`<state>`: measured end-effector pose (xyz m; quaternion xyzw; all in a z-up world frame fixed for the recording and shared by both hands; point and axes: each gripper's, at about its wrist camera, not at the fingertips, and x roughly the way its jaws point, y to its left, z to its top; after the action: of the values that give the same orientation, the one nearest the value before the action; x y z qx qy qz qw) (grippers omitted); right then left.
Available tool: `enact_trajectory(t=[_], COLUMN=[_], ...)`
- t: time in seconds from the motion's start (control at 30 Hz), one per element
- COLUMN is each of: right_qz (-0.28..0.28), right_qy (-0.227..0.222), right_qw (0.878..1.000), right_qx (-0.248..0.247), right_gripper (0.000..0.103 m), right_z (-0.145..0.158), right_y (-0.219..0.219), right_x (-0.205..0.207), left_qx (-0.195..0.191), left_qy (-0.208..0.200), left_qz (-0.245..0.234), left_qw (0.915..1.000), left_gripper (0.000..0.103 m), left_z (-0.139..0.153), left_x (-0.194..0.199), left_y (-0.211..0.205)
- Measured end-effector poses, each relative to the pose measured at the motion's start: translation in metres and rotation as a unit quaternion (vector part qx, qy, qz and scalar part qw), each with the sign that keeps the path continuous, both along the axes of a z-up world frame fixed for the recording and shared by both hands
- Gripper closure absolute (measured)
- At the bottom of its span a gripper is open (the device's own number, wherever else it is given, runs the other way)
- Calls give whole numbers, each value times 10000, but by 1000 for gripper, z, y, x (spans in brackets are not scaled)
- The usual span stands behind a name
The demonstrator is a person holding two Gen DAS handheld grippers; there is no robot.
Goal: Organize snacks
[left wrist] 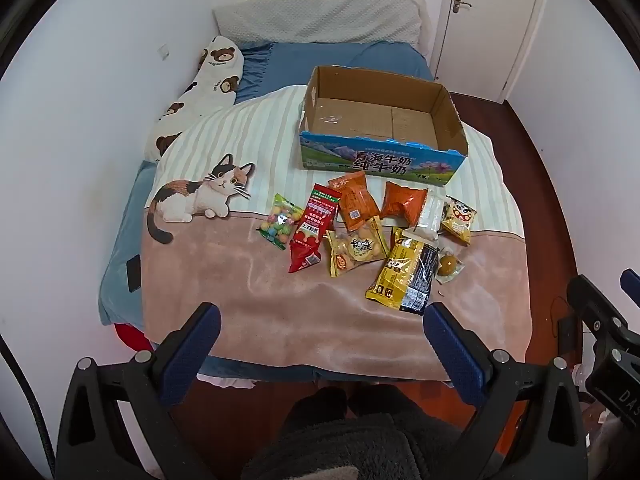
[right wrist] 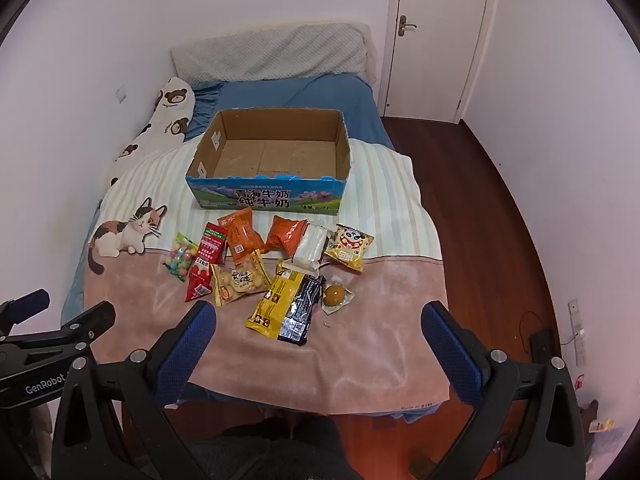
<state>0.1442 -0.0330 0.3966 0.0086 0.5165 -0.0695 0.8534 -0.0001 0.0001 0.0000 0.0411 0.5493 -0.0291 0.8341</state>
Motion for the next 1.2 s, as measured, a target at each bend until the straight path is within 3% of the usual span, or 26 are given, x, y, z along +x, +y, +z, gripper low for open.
enact_trajectory(t=[1.2], right_qz=[-26], right_qy=[-22], right_qw=[10000], right_qx=[22], right_gripper=[0], right_z=[9], right_y=[-8], right_x=[-16], left_qx=[44], left_qy=[-120], left_qz=[-89], left_qw=[9999], left_gripper=[0], left_z=[14], left_x=[-12], left_y=[-15])
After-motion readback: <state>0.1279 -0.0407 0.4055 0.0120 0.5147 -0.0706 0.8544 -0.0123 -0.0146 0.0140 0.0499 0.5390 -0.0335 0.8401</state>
